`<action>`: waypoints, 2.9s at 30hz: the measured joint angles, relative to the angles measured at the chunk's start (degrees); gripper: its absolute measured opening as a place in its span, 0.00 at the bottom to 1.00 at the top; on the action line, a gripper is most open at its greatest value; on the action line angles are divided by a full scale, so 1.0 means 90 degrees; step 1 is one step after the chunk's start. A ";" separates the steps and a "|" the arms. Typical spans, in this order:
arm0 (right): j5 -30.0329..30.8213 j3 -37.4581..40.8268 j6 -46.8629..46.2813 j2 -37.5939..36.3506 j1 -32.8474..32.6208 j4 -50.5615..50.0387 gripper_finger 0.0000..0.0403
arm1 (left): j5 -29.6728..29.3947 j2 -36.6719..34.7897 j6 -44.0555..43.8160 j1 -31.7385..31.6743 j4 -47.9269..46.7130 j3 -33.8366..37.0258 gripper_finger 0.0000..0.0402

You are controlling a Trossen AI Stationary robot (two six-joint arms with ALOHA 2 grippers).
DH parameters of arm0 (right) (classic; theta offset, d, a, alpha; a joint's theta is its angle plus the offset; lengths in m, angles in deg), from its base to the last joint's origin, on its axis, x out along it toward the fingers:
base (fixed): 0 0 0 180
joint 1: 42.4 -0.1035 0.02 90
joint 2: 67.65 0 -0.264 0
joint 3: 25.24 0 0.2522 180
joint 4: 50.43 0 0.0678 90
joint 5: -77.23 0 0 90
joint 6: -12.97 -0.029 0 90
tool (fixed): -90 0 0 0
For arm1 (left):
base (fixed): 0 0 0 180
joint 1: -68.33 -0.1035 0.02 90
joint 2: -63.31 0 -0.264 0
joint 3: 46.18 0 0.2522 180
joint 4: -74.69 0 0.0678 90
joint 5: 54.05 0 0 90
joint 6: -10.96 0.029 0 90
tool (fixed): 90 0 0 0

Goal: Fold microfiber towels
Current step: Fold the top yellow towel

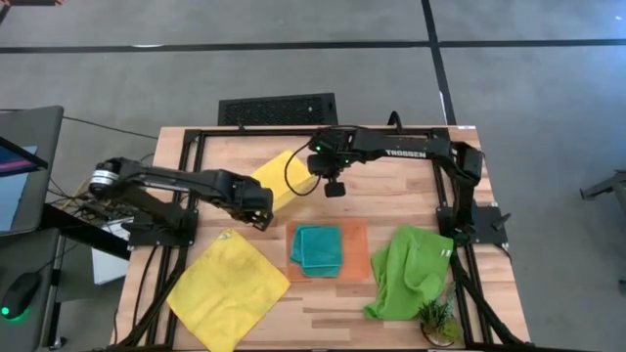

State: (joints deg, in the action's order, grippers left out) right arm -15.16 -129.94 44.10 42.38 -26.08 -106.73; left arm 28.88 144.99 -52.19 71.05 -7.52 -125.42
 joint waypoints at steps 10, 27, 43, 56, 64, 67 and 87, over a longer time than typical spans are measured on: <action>-0.0028 0.0036 0.0264 0.0333 0.0046 0.0834 0.01 | -0.0527 0.0424 -0.0673 0.0000 -0.0506 0.0000 0.00; -0.0068 0.0005 0.0387 0.0635 0.0271 0.2240 0.02 | -0.0708 0.0426 -0.1768 -0.0165 -0.0659 0.0876 0.00; -0.0049 0.0002 0.0329 0.0810 0.0333 0.2671 0.02 | -0.1268 0.0426 -0.1479 -0.0818 -0.0424 0.1175 0.00; -0.0022 0.0002 0.0210 0.1047 0.0419 0.3256 0.02 | -0.1750 0.0426 -0.1200 -0.1234 -0.0400 0.1175 0.00; -0.0066 0.0003 0.0039 0.1045 0.0577 0.3282 0.02 | -0.1930 0.0424 -0.0891 -0.1535 -0.0375 0.1190 0.00; -0.0078 0.0002 0.0040 0.1045 0.0576 0.3307 0.02 | -0.1958 0.0423 -0.0765 -0.1658 -0.0079 0.1473 0.00; -0.0049 0.0005 0.0375 0.1038 0.0576 0.3475 0.16 | -0.1885 0.0423 -0.0440 -0.1959 0.0581 0.2004 0.15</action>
State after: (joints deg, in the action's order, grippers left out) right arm -15.60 -129.90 47.47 51.72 -20.90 -75.46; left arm 11.92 148.80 -56.15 53.42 -2.29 -107.39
